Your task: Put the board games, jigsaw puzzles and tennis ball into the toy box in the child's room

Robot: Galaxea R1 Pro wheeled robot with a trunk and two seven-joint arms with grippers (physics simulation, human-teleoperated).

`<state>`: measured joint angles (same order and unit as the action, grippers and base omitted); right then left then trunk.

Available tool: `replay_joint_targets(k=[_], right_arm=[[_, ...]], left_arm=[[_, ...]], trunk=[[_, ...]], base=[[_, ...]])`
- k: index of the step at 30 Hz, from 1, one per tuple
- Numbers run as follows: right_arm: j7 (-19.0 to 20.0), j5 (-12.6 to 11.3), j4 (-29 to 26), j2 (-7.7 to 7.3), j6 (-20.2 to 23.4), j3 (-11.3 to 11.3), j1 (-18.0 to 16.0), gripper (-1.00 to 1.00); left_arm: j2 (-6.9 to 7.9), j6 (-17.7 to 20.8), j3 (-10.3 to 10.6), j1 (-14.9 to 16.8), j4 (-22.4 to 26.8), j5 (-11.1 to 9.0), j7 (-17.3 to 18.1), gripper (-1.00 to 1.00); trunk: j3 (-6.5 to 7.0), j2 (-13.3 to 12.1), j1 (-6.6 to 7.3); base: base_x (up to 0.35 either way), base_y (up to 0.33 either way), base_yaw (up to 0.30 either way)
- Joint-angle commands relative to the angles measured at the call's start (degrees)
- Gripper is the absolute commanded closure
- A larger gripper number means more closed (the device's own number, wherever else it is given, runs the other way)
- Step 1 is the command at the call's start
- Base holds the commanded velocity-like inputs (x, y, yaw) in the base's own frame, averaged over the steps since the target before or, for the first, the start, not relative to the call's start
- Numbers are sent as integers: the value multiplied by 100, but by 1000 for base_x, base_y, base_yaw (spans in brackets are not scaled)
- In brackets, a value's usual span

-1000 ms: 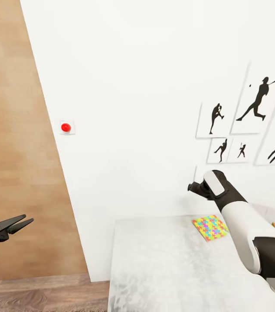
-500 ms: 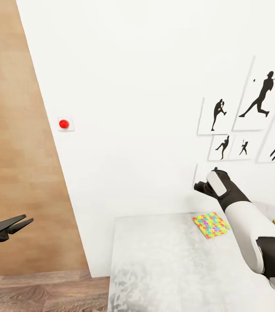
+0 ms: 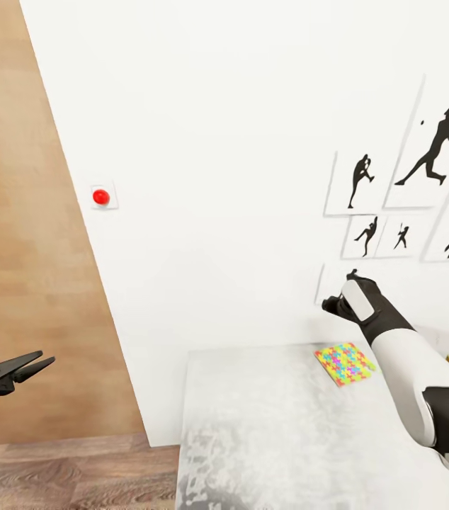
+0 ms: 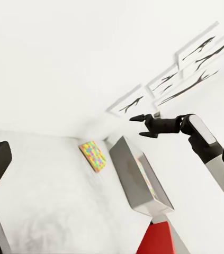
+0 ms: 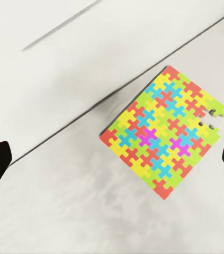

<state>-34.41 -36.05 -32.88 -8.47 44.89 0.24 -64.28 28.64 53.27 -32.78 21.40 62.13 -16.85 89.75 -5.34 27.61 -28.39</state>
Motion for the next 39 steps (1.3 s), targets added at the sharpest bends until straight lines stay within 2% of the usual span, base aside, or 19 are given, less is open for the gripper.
replay_joint_targets(k=[1,24,39], right_arm=[[-49,-55,-8,-4,12,3,-7,-100],[-49,-43,-15,-154,16,-3,-53,-100],[-49,-48,-35,-164,53,-4,-153,-100]], left_arm=[[1,61,0,5,1,6,25,-100],[10,60,-9,6,-8,14,25,-100],[20,61,-16,5,-8,15,25,-100]], trunk=[[-22,12,-3],[-238,12,-3],[-379,12,-3]], base=[[0,0,0],[0,0,0],[0,0,0]])
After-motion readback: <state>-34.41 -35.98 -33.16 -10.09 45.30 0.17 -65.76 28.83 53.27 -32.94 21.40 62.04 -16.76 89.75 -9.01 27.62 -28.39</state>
